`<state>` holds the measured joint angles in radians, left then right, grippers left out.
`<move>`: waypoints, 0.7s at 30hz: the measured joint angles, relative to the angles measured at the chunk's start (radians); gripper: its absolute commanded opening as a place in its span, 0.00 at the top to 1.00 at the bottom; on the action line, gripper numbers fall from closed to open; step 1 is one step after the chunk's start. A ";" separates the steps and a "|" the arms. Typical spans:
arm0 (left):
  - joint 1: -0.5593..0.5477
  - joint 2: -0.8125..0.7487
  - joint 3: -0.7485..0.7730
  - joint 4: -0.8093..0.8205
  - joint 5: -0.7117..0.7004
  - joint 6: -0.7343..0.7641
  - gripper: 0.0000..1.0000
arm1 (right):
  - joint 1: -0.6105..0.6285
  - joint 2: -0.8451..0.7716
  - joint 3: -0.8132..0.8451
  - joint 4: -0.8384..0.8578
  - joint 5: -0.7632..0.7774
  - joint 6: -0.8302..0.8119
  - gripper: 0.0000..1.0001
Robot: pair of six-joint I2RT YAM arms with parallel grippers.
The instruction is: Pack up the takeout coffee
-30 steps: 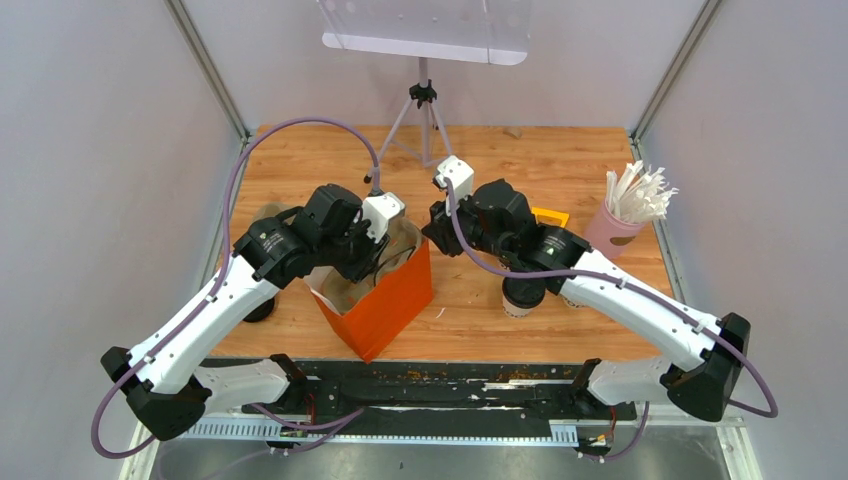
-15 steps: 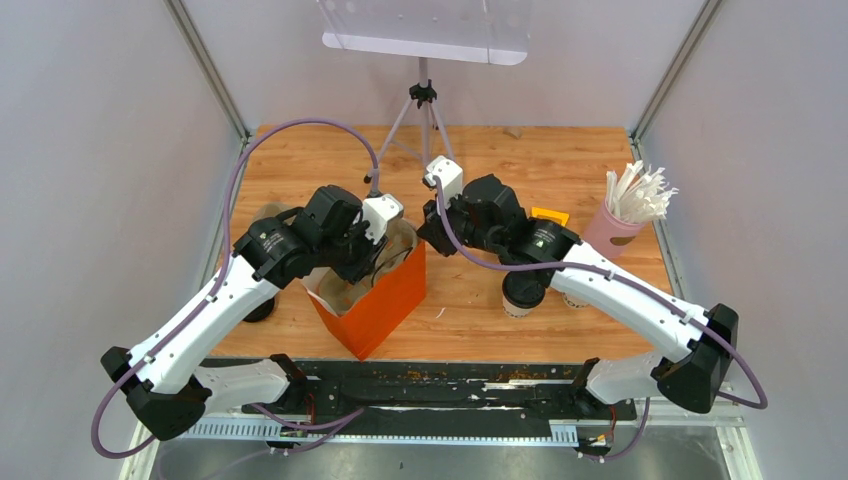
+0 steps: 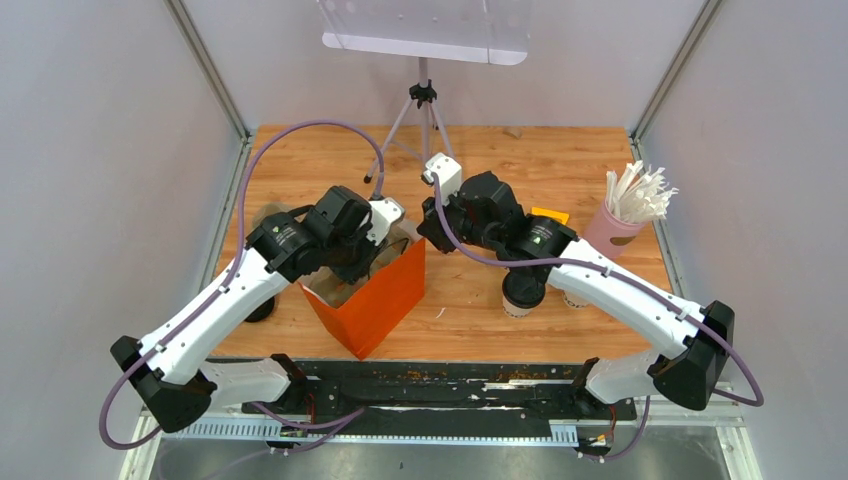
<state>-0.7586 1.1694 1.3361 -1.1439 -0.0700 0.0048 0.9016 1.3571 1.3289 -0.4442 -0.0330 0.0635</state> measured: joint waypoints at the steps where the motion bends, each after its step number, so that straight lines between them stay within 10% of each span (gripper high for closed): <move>1: 0.000 0.003 0.000 -0.002 -0.003 0.000 0.70 | 0.000 0.000 0.000 0.000 0.002 0.001 0.87; 11: 0.000 0.001 0.035 0.007 0.026 -0.006 0.41 | -0.002 -0.037 0.000 -0.024 0.033 0.004 0.78; 21: 0.000 -0.062 0.074 0.053 0.054 -0.040 0.37 | -0.002 -0.109 -0.005 -0.031 0.044 0.011 0.70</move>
<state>-0.7586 1.1076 1.4101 -1.0904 -0.0158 -0.0353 0.8997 1.2476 1.3239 -0.4751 0.0113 0.0746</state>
